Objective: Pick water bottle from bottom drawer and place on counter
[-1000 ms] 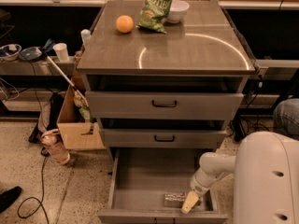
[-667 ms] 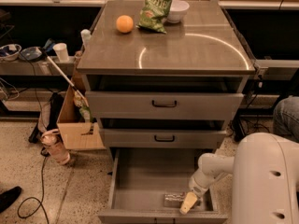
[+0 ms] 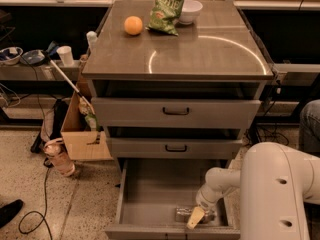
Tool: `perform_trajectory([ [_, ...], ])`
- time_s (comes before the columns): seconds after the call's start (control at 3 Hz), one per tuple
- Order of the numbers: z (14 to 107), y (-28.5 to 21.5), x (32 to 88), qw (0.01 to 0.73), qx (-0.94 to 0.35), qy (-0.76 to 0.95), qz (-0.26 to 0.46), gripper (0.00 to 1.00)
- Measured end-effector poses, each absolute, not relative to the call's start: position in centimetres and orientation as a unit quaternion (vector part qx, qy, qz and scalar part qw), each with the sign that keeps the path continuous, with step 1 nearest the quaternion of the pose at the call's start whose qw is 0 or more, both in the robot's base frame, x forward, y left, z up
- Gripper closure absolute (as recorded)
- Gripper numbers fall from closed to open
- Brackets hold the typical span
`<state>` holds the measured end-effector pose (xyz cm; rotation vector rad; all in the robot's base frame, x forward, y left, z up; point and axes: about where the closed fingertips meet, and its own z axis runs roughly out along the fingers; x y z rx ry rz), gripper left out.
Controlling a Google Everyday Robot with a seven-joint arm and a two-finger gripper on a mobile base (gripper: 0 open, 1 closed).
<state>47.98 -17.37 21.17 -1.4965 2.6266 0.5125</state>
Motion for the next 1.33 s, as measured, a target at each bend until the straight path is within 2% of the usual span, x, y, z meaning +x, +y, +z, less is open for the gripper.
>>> perform_trajectory([
  [0.33, 20.1, -16.3, 50.6, 0.058, -0.491, 0.854, 0.159, 0.0],
  [1.33, 15.5, -15.6, 52.5, 0.049, -0.492, 0.854, 0.165, 0.0],
])
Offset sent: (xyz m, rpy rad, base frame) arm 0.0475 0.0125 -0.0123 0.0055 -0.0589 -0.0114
